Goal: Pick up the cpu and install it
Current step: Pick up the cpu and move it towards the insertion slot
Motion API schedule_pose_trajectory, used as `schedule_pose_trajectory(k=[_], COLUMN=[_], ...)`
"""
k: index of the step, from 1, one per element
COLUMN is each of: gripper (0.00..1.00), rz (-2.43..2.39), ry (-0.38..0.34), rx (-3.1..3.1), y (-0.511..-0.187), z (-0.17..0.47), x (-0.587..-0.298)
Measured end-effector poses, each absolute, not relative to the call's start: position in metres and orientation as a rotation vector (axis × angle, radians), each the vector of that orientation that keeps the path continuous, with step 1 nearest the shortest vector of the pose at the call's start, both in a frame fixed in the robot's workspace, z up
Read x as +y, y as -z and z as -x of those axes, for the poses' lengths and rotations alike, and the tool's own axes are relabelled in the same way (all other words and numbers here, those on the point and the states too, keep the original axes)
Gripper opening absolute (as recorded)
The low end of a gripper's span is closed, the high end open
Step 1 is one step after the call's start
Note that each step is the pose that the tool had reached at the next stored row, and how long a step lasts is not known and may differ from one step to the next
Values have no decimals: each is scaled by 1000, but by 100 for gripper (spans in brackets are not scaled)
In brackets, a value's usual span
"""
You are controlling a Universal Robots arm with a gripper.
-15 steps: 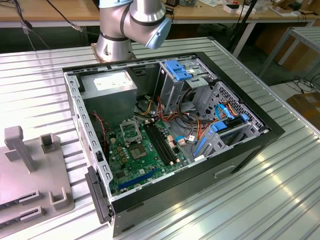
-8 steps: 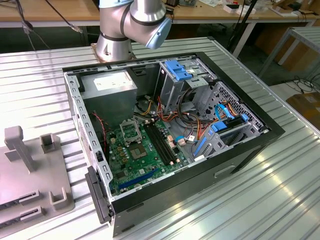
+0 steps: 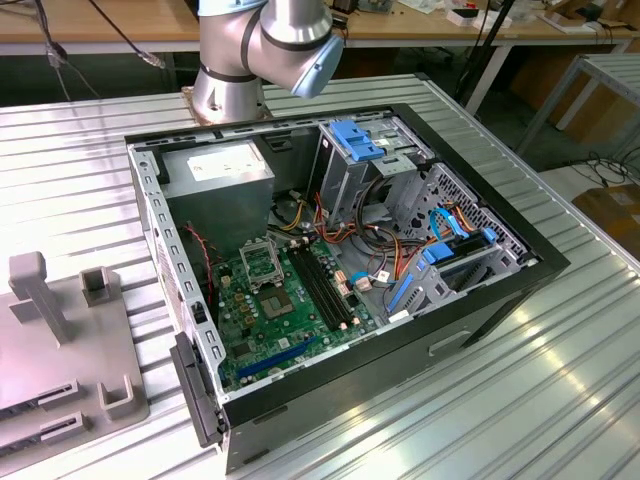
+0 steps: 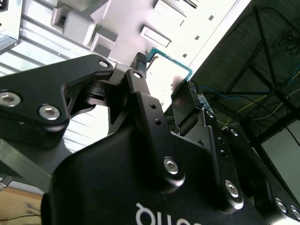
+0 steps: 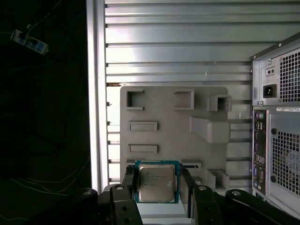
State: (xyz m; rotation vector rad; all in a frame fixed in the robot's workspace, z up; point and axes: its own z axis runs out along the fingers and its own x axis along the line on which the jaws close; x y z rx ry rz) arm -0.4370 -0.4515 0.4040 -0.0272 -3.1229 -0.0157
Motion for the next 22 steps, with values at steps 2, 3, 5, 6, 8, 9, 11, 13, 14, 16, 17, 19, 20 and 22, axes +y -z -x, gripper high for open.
schedule_pose_trajectory(k=[2, 3, 5, 6, 8, 9, 11, 13, 14, 16, 17, 19, 20, 22], gripper=[47, 47, 47, 47, 47, 47, 47, 47, 47, 47, 47, 47, 47, 47], rz=[27, 27, 27, 27, 27, 27, 27, 27, 27, 27, 27, 27, 27, 27], ry=[16, 16, 16, 16, 16, 16, 16, 16, 16, 16, 16, 16, 16, 16], rx=[-3123, -3123, -3123, -3123, -3123, -3123, -3123, -3123, -3123, -3123, -3123, -3123, -3123, -3123], y=[-404, -404, -404, -404, -404, -404, -404, -404, -404, -404, -404, -404, -404, -404], z=[435, 434, 433, 432, 431, 430, 428, 426, 425, 423, 423, 421, 420, 419], x=[-452, -452, -452, -452, -452, -452, -452, -452, -452, -452, -452, -452, -452, -452])
